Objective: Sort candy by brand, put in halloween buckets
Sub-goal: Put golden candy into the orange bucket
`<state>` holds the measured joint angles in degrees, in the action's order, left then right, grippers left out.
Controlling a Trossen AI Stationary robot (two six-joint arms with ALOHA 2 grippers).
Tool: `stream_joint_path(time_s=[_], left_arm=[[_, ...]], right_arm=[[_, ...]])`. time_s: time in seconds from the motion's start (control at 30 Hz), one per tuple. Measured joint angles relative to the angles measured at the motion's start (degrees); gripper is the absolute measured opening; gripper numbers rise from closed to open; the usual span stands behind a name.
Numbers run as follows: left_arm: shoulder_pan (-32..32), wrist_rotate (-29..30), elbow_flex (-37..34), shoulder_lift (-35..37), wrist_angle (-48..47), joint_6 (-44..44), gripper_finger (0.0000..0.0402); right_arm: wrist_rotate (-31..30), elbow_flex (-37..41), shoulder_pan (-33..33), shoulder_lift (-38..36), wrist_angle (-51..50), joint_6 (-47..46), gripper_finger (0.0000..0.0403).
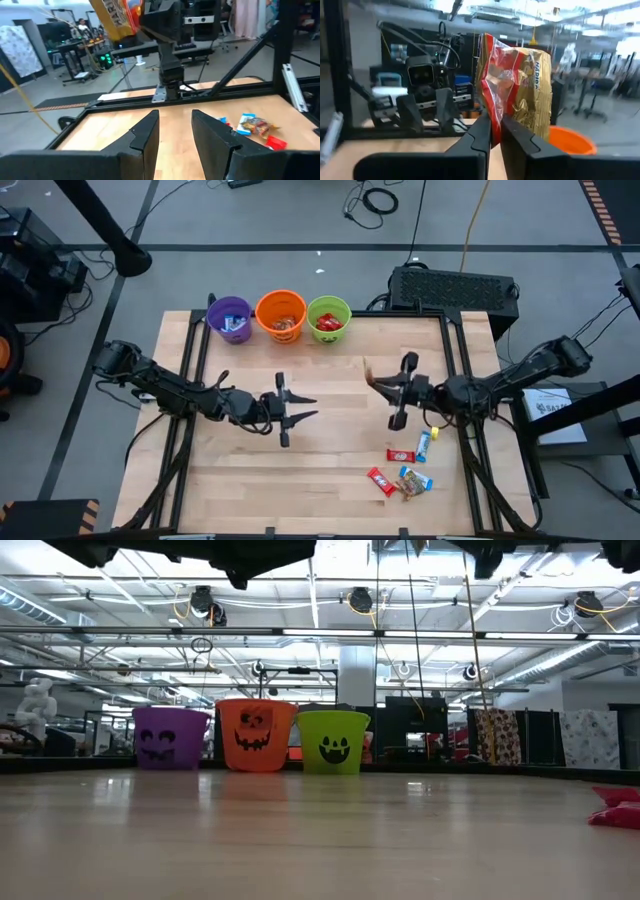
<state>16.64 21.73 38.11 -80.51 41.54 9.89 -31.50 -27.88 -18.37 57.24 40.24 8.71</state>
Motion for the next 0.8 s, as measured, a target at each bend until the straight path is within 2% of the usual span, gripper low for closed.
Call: stream_joint_path(time_s=[0.13,0.27,0.4,0.5,0.67,0.73,0.8], left_arm=[[0.0,2.51,0.0,1.79,-1.37,-0.29,0.0123],[0.37,6.65,0.0,7.1,-8.17,-3.96,0.0123],[0.32,10.31,0.04,14.21,-19.18,-11.35,0.0123],[-0.03,13.05,0.04,18.2,-28.96,-16.91,0.0123],[-0.94,13.77,0.04,21.39,-37.12,-21.36,0.0123],[-0.99,13.8,0.04,21.43,-37.83,-21.24,0.0123],[-1.07,13.82,0.04,21.46,-37.8,-20.25,0.0123]], right_arm=[[0.04,0.0,2.3,0.73,-3.44,-6.62,0.0027],[-2.28,-0.02,5.48,4.44,-7.1,-12.75,0.0027],[-1.22,-6.42,14.71,10.14,-7.49,-8.21,0.0027],[7.2,-17.59,23.72,14.97,-11.22,-3.14,0.0027],[27.9,-37.88,36.59,26.05,-23.65,-2.72,0.0027],[33.48,-44.55,39.62,31.43,-26.86,-3.4,0.0027],[36.11,-49.75,41.71,36.94,-28.87,-3.94,0.0027]])
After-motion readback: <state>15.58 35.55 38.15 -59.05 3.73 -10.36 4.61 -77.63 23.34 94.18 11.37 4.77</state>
